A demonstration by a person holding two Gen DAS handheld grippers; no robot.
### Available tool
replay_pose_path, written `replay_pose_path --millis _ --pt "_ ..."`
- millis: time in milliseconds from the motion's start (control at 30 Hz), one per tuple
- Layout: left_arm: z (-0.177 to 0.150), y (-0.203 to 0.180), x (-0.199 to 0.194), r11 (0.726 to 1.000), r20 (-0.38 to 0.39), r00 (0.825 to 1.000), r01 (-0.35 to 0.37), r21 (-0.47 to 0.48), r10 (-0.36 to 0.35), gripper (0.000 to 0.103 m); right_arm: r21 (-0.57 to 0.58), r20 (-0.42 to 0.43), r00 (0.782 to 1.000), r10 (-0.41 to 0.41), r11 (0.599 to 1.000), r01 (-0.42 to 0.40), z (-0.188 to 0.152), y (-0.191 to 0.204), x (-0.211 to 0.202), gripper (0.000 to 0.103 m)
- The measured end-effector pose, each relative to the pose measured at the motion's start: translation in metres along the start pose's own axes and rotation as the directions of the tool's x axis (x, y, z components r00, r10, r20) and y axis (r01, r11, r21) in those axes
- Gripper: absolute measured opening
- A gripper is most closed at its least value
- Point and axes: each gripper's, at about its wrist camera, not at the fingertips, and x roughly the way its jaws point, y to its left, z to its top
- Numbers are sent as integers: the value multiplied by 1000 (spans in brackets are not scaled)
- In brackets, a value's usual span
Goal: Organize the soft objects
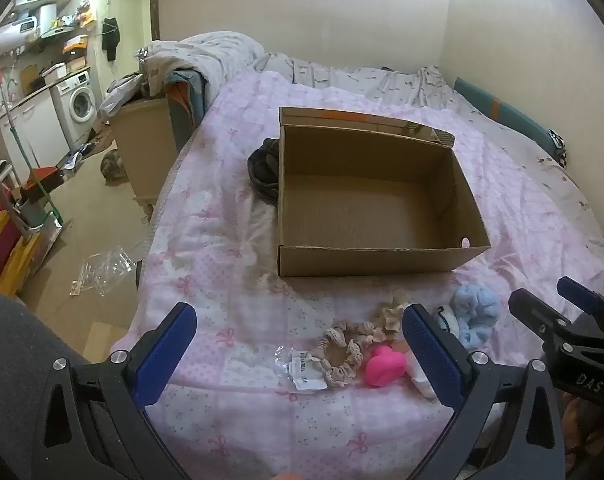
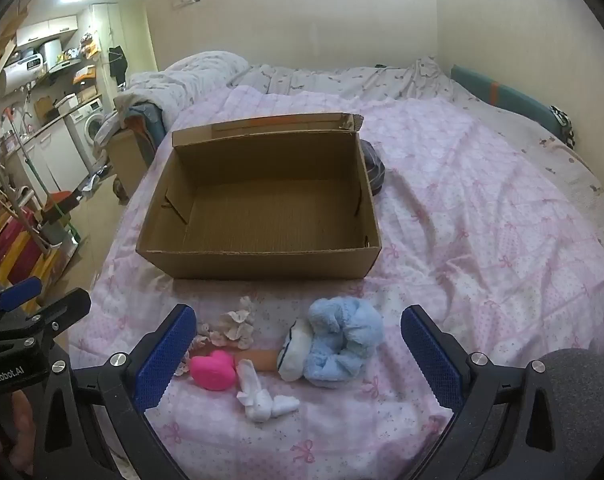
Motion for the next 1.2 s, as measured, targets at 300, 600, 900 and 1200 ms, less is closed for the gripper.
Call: replay_pose_path --millis 300,600,900,1200 --pt "0 0 1 1000 -2 1000 9 -10 -9 103 4 -2 1000 1 1000 -1 1 2 1 103" --pt "-4 -2 6 1000 -4 1000 11 -7 -11 103 12 12 1000 4 1000 -4 1 -1 -1 103" --pt "-5 -1 7 1000 -5 1000 11 -8 -11 103 13 11 1000 3 1000 -3 0 -1 0 103" --pt "-3 1 2 1000 -5 1000 12 -7 -12 103 12 14 1000 3 1000 -4 0 0 -1 103"
